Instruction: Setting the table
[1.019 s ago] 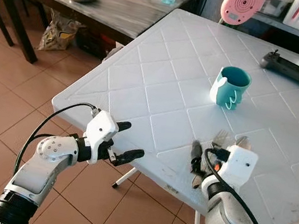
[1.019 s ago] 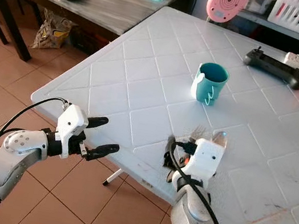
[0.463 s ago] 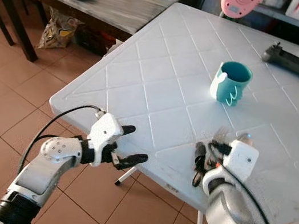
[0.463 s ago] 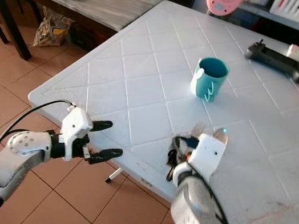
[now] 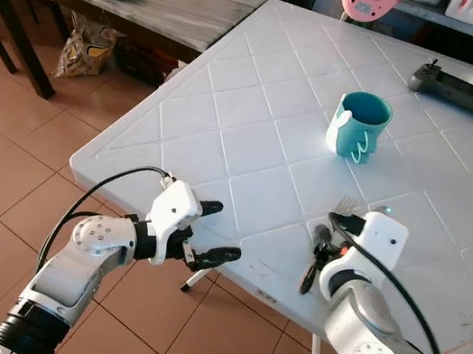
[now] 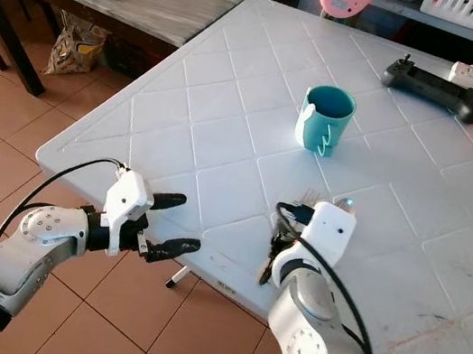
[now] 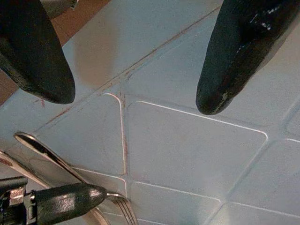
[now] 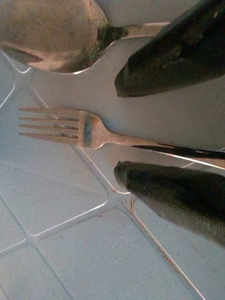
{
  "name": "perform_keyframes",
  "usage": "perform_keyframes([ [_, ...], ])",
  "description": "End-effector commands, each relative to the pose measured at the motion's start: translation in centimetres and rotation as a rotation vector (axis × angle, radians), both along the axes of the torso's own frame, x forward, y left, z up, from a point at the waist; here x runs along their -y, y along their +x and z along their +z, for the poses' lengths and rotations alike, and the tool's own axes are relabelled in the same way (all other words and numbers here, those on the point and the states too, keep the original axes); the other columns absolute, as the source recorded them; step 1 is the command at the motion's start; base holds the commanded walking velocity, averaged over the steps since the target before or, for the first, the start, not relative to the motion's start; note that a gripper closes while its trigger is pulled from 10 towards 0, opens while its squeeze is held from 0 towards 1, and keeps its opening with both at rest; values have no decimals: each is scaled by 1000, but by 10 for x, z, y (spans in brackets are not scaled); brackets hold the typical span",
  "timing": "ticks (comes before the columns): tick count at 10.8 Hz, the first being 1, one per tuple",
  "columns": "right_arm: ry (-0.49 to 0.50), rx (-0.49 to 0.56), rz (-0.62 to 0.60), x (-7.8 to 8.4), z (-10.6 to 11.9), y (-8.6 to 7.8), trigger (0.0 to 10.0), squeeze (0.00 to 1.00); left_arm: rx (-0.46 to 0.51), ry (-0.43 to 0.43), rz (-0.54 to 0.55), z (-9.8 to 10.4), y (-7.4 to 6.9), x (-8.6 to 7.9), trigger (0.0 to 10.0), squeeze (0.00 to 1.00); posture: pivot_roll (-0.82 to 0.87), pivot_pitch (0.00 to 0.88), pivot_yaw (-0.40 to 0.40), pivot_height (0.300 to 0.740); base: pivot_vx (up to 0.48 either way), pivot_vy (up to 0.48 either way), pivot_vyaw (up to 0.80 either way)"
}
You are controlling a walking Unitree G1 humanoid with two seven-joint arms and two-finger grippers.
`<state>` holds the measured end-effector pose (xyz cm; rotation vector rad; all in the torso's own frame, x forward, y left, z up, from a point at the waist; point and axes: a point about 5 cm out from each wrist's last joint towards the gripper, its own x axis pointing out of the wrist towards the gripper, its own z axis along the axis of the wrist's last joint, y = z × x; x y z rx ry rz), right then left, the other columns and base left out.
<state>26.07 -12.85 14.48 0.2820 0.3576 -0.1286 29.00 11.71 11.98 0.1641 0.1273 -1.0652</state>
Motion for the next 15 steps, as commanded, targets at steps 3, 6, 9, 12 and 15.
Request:
perform_keyframes([
  [3,208,-78,85,-38,0,-6,0,0,-17,18,-14,-3,-4,1,10000,0,36,200,56,740,0,0,0],
  [6,212,-101,127,-39,-3,-10,0,0,-22,22,-18,-4,-5,4,10000,0,34,204,54,740,0,0,0],
  [9,223,-125,80,-32,-7,-10,0,0,-24,17,-19,-4,-5,9,10000,0,30,195,54,740,0,0,0],
  [12,153,-129,25,-17,-11,-9,0,0,-27,22,-12,-5,-4,10,10000,0,35,187,53,740,0,0,0],
  [15,-83,-101,47,7,-16,-4,0,0,-31,35,10,-8,-4,12,10000,0,36,189,55,740,0,0,0],
])
